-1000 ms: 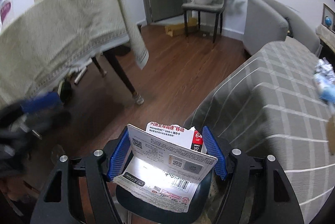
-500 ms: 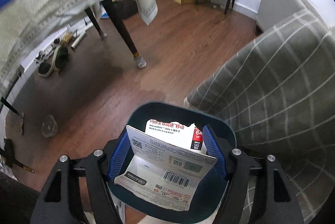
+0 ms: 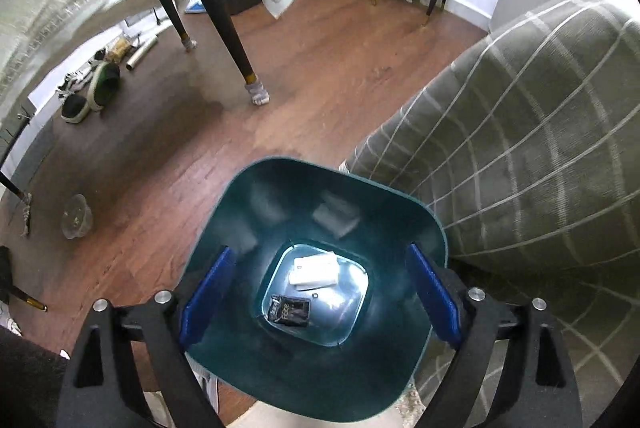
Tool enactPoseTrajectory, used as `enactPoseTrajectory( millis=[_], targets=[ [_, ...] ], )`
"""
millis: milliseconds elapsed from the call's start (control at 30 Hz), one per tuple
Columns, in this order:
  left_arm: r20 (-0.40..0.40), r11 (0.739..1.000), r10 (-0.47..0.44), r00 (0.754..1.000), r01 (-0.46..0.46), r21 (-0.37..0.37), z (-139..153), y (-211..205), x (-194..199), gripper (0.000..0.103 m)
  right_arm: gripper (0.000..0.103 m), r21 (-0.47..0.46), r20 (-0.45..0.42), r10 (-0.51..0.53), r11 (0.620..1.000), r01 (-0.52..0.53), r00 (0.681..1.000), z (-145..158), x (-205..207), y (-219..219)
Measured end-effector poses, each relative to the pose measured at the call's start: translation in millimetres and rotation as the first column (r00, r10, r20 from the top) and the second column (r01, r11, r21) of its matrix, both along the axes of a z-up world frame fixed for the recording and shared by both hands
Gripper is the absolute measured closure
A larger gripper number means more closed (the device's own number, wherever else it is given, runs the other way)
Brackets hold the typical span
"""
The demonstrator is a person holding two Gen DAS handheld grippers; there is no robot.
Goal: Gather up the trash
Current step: 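Carry the card with the right gripper into the teal bin while the left drops the packet there, then move both tools back over the table toward the tape rolls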
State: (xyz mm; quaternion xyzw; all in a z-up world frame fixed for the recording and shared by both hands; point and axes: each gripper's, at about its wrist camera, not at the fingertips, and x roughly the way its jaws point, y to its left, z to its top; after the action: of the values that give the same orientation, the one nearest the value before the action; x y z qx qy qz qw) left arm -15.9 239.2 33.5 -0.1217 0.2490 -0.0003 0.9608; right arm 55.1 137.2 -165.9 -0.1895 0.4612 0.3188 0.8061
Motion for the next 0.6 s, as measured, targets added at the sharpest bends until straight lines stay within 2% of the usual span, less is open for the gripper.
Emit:
enactPoseTrajectory(
  millis=[200, 333, 600],
  targets=[
    [0.023, 1.000, 0.012, 1.000, -0.013, 0.026, 6.5, -10.8, 4.8, 0.061, 0.015, 0.085, 0.053, 0.030, 0.996, -0.035, 0.998, 39.6, -8.7, -16.0],
    [0.042, 0.997, 0.018, 0.999, -0.021, 0.072, 11.3, -19.9, 6.8, 0.060, 0.015, 0.144, 0.102, 0.048, 0.988, -0.062, 0.994, 69.0, -18.1, -29.5],
    [0.066, 0.997, 0.015, 0.998, -0.020, 0.072, 14.7, -37.8, 16.2, 0.048, 0.015, 0.218, 0.236, 0.021, 0.973, -0.074, 0.972, 122.9, -30.5, -70.3]
  ],
)
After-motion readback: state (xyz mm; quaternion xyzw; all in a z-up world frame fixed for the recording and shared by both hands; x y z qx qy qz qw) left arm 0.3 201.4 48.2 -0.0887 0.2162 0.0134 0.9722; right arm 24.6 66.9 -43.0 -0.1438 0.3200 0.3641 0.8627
